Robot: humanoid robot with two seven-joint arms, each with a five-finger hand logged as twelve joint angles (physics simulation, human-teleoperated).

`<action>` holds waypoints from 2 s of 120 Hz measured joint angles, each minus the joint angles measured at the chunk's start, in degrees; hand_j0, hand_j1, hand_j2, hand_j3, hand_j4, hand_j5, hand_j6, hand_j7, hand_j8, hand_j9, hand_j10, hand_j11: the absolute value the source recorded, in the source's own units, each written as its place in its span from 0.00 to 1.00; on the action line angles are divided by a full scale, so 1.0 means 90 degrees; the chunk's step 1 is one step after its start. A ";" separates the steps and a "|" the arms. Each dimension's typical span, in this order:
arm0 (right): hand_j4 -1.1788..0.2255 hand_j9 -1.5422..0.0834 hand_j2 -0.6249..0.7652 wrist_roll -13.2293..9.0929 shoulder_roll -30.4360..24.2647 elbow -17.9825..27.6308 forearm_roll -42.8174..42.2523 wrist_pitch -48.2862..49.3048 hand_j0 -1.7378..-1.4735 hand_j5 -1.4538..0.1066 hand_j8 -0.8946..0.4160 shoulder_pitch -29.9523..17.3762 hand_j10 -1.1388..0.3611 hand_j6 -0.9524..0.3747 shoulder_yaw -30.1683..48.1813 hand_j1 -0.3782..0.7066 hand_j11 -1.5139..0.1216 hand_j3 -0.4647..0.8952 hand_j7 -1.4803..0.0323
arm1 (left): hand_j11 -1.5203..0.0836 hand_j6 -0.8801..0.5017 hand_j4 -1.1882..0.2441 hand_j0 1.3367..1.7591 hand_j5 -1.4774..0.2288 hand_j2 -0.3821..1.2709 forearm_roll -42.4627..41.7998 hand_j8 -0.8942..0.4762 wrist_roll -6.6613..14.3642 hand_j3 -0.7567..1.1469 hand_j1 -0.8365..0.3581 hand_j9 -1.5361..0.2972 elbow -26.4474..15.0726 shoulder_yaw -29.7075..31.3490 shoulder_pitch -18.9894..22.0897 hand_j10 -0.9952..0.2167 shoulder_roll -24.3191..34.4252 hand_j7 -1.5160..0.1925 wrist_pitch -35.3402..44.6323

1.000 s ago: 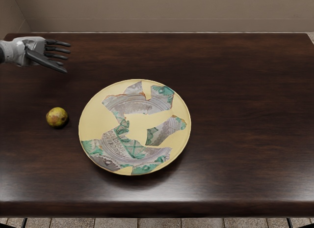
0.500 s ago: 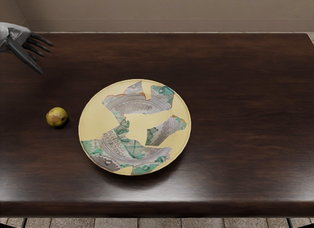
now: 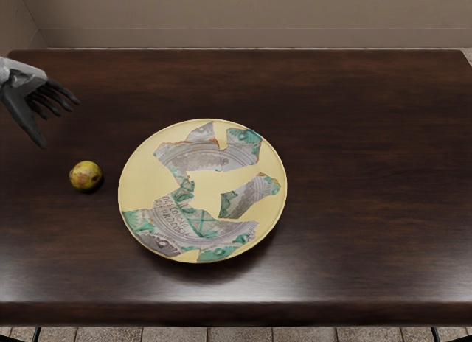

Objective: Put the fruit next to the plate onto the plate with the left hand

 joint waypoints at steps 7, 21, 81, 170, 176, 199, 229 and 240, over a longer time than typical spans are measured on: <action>0.81 0.92 0.44 0.0000 0.0000 -0.0001 0.0000 0.0000 0.30 0.90 0.66 0.0000 0.74 0.69 0.0000 0.07 0.90 0.34 0.95 | 0.74 0.45 0.65 0.76 0.67 0.26 0.0017 0.47 0.0014 0.40 0.74 0.66 -0.0484 0.0246 -0.0281 0.61 0.0130 0.70 0.0000; 0.81 0.92 0.44 0.0000 0.0000 -0.0001 0.0000 0.0000 0.30 0.90 0.66 0.0000 0.74 0.69 0.0000 0.07 0.90 0.34 0.95 | 0.74 0.45 0.65 0.76 0.67 0.26 0.0031 0.47 0.0026 0.40 0.74 0.66 -0.1243 0.0774 -0.0681 0.61 0.0162 0.70 0.0001; 0.81 0.92 0.44 0.0000 0.0000 0.0001 0.0000 0.0000 0.30 0.90 0.66 0.0000 0.74 0.69 0.0000 0.07 0.90 0.34 0.95 | 0.74 0.45 0.65 0.76 0.67 0.26 0.0121 0.47 0.0015 0.40 0.74 0.66 -0.2668 0.2203 -0.1662 0.61 0.0345 0.70 0.0961; 0.81 0.92 0.44 0.0000 0.0000 0.0001 0.0001 0.0000 0.30 0.90 0.66 0.0000 0.74 0.69 0.0000 0.07 0.90 0.34 0.95 | 0.74 0.45 0.65 0.76 0.67 0.26 0.0691 0.47 -0.0017 0.40 0.74 0.66 -0.3119 0.3298 -0.1745 0.61 -0.0488 0.70 0.3692; 0.81 0.92 0.44 0.0000 0.0000 0.0000 0.0001 0.0000 0.30 0.90 0.66 0.0000 0.74 0.69 0.0000 0.07 0.90 0.34 0.95 | 0.74 0.45 0.65 0.76 0.67 0.26 0.0750 0.47 -0.0017 0.40 0.74 0.66 -0.3122 0.3372 -0.1727 0.61 -0.0568 0.70 0.3818; 0.81 0.92 0.44 0.0000 0.0000 0.0000 0.0000 0.0000 0.30 0.90 0.66 0.0000 0.74 0.69 0.0000 0.07 0.90 0.34 0.95 | 0.74 0.45 0.65 0.76 0.67 0.26 0.0838 0.47 -0.0016 0.40 0.74 0.66 -0.3117 0.3552 -0.1502 0.61 -0.0843 0.70 0.4200; 0.81 0.92 0.44 0.0000 0.0000 0.0001 0.0000 0.0000 0.30 0.90 0.66 0.0000 0.74 0.69 0.0000 0.07 0.90 0.34 0.95 | 0.74 0.45 0.65 0.76 0.67 0.26 0.0890 0.47 -0.0008 0.40 0.74 0.66 -0.3051 0.3674 -0.1181 0.61 -0.1168 0.70 0.4694; 0.81 0.92 0.44 0.0000 0.0000 0.0001 0.0001 0.0000 0.30 0.90 0.66 0.0000 0.74 0.69 0.0000 0.07 0.90 0.34 0.95 | 0.74 0.45 0.65 0.76 0.67 0.26 0.0894 0.47 -0.0007 0.40 0.74 0.66 -0.2990 0.3722 -0.1143 0.61 -0.1238 0.70 0.4899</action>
